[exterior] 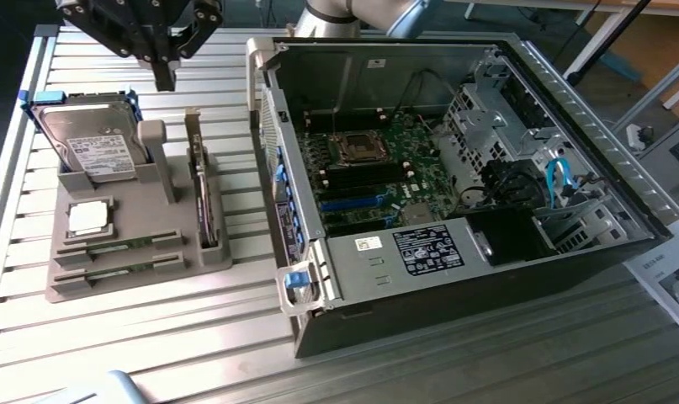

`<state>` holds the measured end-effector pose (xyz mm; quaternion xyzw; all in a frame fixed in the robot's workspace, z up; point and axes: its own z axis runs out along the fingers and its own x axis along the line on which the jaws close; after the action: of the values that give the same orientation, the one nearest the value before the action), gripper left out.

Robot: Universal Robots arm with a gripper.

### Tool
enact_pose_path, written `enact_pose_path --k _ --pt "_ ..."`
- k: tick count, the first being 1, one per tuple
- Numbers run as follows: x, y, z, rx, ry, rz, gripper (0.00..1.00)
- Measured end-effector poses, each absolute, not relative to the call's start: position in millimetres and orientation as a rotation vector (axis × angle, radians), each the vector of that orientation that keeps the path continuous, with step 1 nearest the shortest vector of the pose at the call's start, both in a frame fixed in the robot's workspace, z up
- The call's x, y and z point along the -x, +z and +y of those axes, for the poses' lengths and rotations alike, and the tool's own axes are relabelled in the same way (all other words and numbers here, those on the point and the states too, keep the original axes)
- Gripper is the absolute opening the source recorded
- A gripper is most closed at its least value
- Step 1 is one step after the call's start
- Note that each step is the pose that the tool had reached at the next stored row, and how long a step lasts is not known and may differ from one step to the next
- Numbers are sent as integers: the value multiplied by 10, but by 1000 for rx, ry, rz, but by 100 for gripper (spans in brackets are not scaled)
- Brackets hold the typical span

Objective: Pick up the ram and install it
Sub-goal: 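Reach for the ram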

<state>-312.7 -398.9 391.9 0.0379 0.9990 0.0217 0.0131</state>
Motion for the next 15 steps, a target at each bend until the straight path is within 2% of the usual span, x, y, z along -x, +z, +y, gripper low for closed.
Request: enact_pose_path --k 15 --pt "3362 3918 -3989 -118 68 3113 10"
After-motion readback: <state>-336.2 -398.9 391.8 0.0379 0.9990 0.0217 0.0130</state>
